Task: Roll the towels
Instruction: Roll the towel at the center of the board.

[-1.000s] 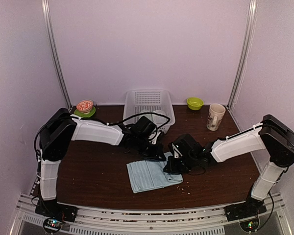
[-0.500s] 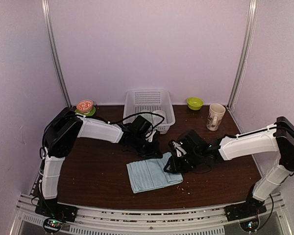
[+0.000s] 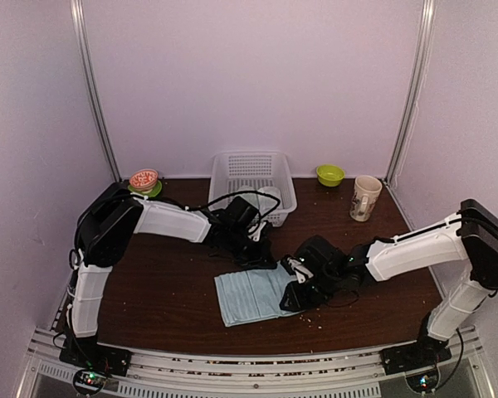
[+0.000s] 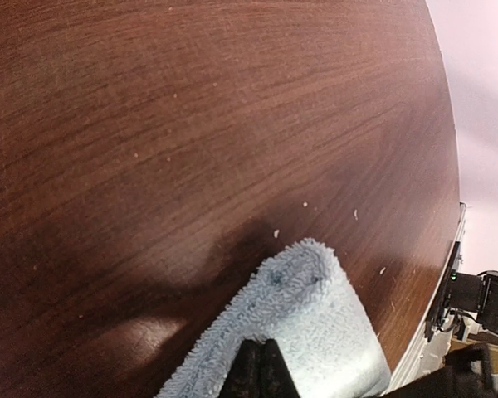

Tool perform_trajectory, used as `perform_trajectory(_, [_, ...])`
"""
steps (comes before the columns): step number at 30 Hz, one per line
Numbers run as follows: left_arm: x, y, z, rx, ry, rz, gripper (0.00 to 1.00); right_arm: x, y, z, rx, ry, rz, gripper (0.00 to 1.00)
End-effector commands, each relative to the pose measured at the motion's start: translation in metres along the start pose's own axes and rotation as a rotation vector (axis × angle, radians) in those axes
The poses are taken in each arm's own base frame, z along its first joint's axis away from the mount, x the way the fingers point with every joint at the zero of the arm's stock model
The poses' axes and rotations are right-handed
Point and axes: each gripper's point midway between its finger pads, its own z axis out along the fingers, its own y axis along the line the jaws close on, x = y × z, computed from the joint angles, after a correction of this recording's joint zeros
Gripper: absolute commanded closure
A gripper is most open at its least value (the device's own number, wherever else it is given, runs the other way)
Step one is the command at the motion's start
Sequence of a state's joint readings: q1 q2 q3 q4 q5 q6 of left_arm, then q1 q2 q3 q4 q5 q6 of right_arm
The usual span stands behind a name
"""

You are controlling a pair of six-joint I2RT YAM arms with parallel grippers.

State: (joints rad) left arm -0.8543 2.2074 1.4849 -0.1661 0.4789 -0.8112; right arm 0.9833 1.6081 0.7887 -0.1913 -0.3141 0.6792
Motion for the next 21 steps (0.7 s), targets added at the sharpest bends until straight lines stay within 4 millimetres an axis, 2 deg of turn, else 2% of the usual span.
perform_trajectory(1, [0.0,0.008,0.003,-0.016,0.006,0.007,1.0,-0.009,-0.016,-0.03,0.064,-0.06,0.024,0.6])
perform_trajectory(4, [0.0,0.007,0.002,-0.017,0.003,0.015,1.0,-0.027,-0.031,-0.052,0.08,-0.147,0.079,0.46])
perform_trajectory(7, [0.0,0.007,0.001,-0.021,-0.001,0.019,1.0,-0.033,-0.05,-0.056,0.049,-0.187,0.175,0.41])
perform_trajectory(10, [0.0,0.008,0.001,-0.023,-0.002,0.017,1.0,-0.034,-0.059,-0.049,-0.003,-0.191,0.237,0.39])
perform_trajectory(16, [0.003,0.008,-0.002,-0.021,-0.005,0.015,1.0,-0.036,-0.051,-0.03,-0.164,-0.179,0.337,0.39])
perform_trajectory(21, [0.004,0.008,-0.003,-0.02,-0.008,0.013,1.0,-0.029,-0.053,-0.012,-0.207,-0.14,0.403,0.45])
